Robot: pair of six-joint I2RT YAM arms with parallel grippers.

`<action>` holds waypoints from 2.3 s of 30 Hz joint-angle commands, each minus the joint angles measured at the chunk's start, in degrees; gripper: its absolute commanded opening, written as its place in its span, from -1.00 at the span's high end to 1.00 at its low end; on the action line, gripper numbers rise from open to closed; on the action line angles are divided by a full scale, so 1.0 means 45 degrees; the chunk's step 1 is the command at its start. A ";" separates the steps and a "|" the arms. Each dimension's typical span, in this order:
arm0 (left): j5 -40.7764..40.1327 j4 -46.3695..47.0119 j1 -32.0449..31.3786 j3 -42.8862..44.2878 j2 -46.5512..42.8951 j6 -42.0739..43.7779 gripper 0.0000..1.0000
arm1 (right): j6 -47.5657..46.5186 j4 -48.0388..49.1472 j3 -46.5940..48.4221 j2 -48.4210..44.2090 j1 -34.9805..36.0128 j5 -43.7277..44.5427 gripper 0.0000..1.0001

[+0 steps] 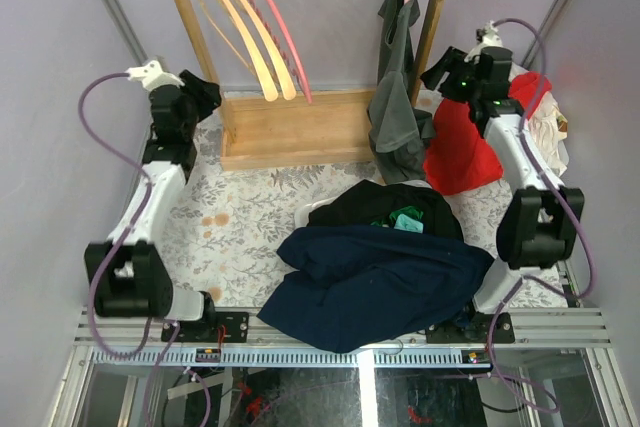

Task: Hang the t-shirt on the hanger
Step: Move the clothesline to the center of the board, then pick up the hanger from the bin.

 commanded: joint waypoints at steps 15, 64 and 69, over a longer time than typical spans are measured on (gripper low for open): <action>-0.1311 -0.8685 -0.9610 -0.0950 -0.8051 0.0472 0.00 | 0.0156 -0.4621 -0.3385 -0.8887 -0.1851 -0.1086 -0.57; -0.6221 -0.7545 -2.0857 -0.0336 -0.1019 0.0415 0.99 | -0.1390 -0.8773 -0.5154 -1.3352 -0.1850 -0.2440 -0.59; -0.5762 -0.8237 -2.0465 0.0604 -0.2048 0.0864 1.00 | -0.1258 -0.9053 -0.4783 -1.3691 -0.1851 -0.2832 -0.59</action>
